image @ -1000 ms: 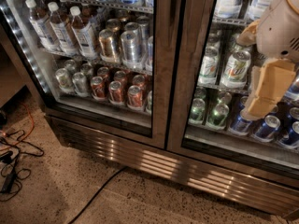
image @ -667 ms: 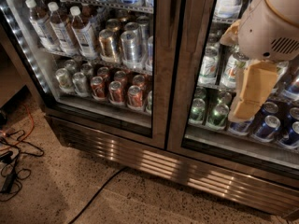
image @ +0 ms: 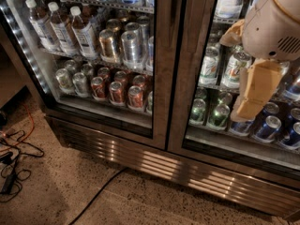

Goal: Open right fridge door

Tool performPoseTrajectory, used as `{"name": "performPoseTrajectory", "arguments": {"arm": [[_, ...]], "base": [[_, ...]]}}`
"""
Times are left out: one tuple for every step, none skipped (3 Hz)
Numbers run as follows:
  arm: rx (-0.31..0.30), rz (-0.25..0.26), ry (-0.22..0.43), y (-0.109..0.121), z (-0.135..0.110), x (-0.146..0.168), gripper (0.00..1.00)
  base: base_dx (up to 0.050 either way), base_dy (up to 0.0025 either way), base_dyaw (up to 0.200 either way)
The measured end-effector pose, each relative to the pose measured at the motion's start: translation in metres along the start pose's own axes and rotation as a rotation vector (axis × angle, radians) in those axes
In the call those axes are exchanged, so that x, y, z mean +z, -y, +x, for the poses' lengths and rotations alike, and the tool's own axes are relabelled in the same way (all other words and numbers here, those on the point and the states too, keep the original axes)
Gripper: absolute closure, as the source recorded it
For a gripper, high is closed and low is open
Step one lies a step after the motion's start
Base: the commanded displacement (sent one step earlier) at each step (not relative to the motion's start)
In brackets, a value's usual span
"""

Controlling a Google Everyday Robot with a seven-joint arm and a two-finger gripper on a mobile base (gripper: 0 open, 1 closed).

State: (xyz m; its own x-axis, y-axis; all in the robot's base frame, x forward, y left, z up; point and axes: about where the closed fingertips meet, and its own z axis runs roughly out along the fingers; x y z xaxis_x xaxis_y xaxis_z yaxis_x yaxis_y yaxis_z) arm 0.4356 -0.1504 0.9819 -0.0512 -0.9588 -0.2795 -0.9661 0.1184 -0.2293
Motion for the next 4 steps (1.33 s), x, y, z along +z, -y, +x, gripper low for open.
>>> {"name": "performPoseTrajectory", "arguments": {"arm": [[0.019, -0.017, 0.155, 0.017, 0.033, 0.008, 0.00], [-0.008, -0.085, 0.359, 0.017, 0.045, 0.016, 0.00], [-0.018, -0.136, 0.533, 0.014, 0.036, 0.011, 0.00], [-0.018, -0.159, 0.636, 0.016, 0.028, 0.009, 0.00]], "base": [[0.000, 0.00000, 0.000], [0.000, 0.00000, 0.000], [0.000, 0.00000, 0.000], [0.000, 0.00000, 0.000]]}}
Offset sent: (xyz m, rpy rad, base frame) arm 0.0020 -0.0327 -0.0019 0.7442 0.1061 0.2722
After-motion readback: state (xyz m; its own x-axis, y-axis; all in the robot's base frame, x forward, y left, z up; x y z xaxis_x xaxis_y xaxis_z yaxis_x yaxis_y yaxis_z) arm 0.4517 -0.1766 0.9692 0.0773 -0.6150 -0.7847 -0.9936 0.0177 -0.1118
